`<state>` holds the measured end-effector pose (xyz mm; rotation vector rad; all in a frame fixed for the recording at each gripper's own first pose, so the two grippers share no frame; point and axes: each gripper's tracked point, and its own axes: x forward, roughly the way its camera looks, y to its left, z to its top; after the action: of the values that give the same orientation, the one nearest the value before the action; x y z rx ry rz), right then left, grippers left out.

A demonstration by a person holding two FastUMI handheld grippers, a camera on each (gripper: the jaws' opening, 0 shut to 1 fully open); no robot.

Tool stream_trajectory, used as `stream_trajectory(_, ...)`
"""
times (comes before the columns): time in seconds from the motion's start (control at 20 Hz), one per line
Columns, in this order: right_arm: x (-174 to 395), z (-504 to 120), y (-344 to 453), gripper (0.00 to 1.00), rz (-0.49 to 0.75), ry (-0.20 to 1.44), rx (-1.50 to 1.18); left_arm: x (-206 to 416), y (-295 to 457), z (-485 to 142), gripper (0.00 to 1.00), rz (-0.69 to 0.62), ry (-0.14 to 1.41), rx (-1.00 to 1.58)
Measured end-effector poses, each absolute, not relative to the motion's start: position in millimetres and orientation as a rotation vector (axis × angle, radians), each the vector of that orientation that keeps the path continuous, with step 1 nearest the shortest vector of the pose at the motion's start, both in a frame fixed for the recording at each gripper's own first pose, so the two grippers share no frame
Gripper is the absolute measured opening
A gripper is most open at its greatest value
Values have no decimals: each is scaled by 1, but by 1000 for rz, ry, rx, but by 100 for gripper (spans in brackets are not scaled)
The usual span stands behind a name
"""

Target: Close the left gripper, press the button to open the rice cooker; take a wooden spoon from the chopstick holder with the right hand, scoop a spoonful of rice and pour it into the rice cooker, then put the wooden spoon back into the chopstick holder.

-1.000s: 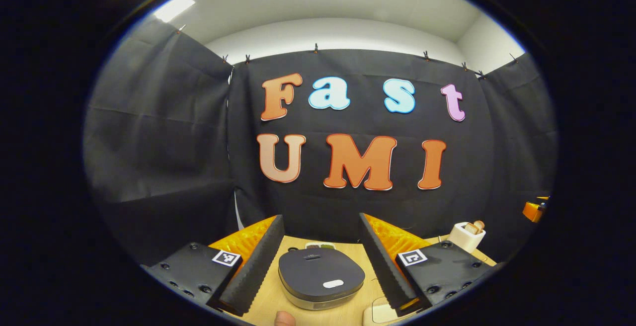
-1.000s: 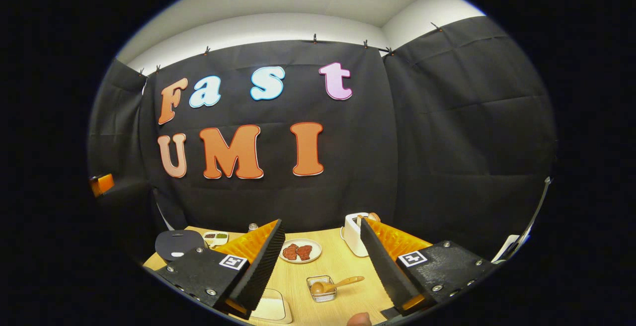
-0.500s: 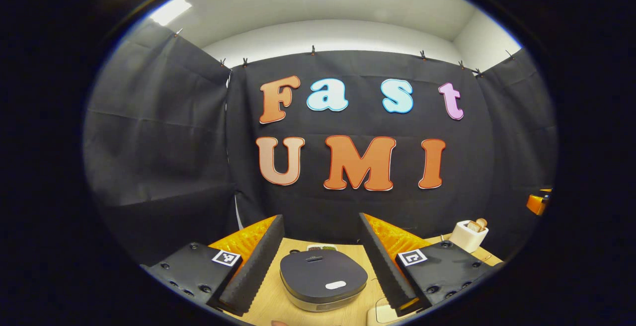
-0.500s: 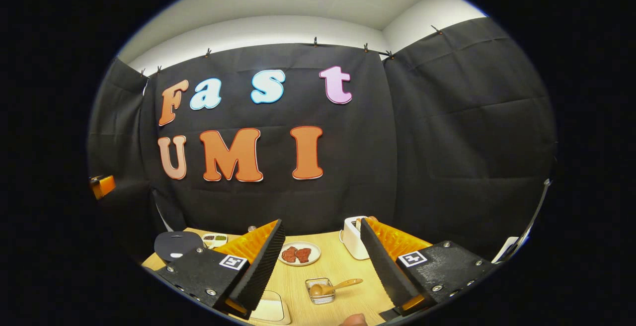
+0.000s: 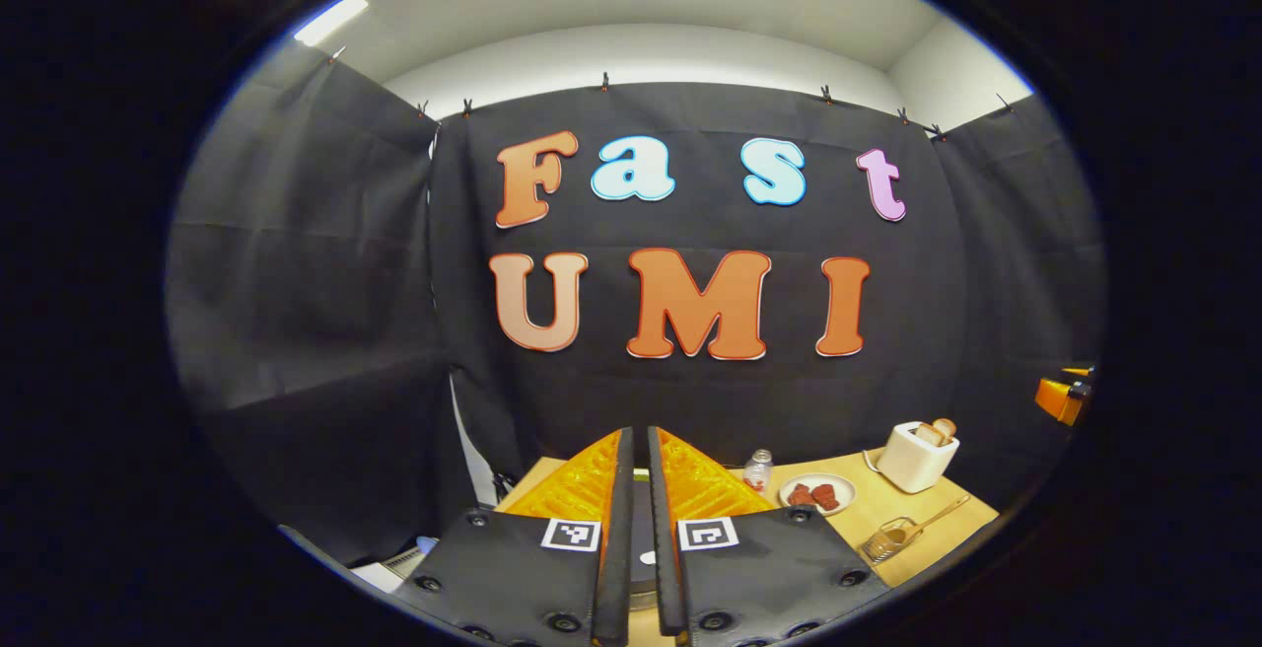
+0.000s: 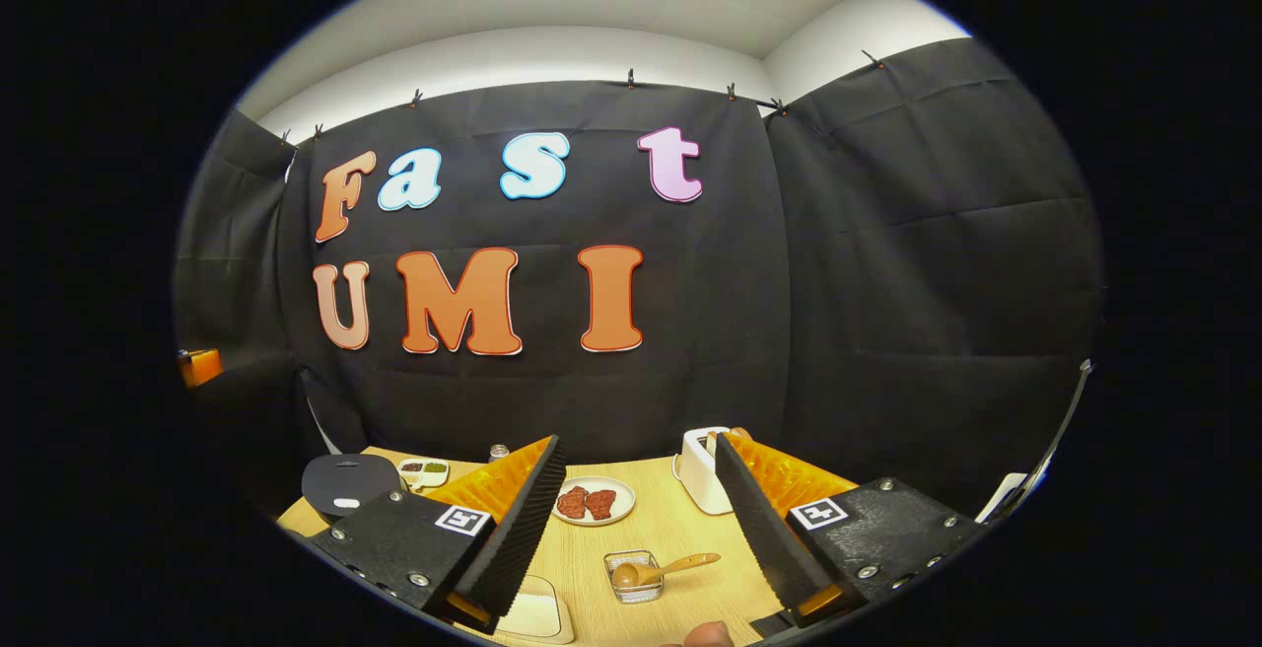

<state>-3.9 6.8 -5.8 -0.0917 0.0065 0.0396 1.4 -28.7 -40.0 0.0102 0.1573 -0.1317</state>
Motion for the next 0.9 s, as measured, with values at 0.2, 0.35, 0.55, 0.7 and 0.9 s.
stream_trajectory(0.2, -3, -7, 2, 95, 27, 7, -97, 8, -35, -58, 4, -170, 220, -16)
stream_trajectory(0.35, -3, -12, -1, 95, 21, 23, -83, 22, -36, -97, 4, -191, 307, 17)
stream_trajectory(0.55, -2, -20, -13, 95, -8, 45, -76, 51, -33, -158, 4, -192, 430, 73)
stream_trajectory(0.7, -2, -26, -26, 95, -34, 63, -83, 67, -43, -199, 5, -220, 519, 66)
stream_trajectory(0.9, -1, -33, -43, 95, -75, 87, -77, 80, -58, -257, 5, -252, 639, 15)
